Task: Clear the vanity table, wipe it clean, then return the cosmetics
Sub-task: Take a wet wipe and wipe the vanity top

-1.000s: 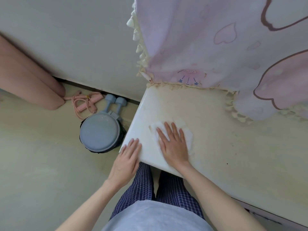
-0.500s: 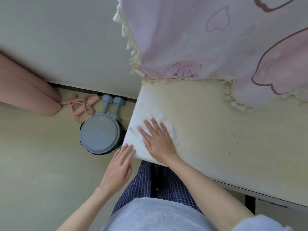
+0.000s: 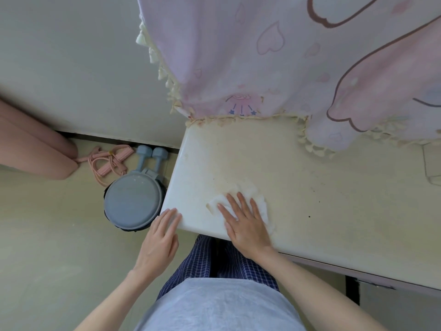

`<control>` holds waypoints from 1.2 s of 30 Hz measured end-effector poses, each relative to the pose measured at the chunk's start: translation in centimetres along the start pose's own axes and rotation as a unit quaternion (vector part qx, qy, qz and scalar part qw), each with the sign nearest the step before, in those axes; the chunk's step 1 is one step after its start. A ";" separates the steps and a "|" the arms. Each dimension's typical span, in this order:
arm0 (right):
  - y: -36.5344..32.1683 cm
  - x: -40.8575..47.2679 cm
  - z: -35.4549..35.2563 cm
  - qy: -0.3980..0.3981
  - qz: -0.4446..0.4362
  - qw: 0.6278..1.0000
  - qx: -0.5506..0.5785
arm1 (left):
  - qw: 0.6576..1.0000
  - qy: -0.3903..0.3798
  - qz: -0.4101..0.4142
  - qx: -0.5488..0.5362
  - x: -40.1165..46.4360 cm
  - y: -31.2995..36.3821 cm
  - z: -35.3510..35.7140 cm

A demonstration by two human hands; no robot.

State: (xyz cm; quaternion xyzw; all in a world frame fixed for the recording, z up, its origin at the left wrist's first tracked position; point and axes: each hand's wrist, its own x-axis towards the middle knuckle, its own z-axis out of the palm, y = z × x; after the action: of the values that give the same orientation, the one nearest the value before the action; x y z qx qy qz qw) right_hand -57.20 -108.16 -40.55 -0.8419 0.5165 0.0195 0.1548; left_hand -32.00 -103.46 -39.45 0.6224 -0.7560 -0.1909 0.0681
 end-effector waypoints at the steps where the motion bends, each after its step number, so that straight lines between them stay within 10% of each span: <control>1: -1.0 0.7 0.0 -0.007 -0.005 1.000 0.001 | 1.000 0.000 0.000 0.003 0.0 0.0 0.0; 10: -7.1 8.3 -1.1 -0.087 -0.115 0.989 -0.020 | 0.996 0.011 -0.087 0.010 -2.1 0.2 -0.2; 15: -4.8 6.2 -2.3 0.022 -0.074 0.997 0.030 | 0.995 0.036 -0.097 -0.003 -2.3 0.4 -0.9; 36: -17.5 4.7 -0.7 0.095 0.258 0.960 0.043 | 0.946 -0.064 0.314 0.050 2.2 -8.3 -3.9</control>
State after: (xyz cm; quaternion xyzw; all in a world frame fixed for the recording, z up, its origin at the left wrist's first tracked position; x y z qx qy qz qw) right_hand -39.78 -105.15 -36.57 -0.6704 0.7291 -0.0437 0.1306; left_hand -23.51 -107.67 -39.26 0.3424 -0.9246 -0.1612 0.0449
